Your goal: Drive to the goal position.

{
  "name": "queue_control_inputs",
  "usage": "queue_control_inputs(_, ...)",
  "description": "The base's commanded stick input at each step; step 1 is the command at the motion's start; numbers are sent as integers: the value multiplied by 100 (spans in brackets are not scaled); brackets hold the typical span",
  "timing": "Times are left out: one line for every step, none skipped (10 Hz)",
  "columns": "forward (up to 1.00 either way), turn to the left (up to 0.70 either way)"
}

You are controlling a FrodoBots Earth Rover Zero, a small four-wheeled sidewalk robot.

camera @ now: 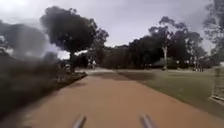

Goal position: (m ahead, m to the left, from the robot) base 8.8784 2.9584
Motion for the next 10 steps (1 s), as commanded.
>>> queue_control_inputs(70, 0)
queue_control_inputs(70, 0)
queue_control_inputs(70, 0)
queue_control_inputs(70, 0)
queue_control_inputs(70, 0)
queue_control_inputs(70, 0)
queue_control_inputs(70, 0)
queue_control_inputs(70, 13)
queue_control_inputs(70, 27)
queue_control_inputs(70, 28)
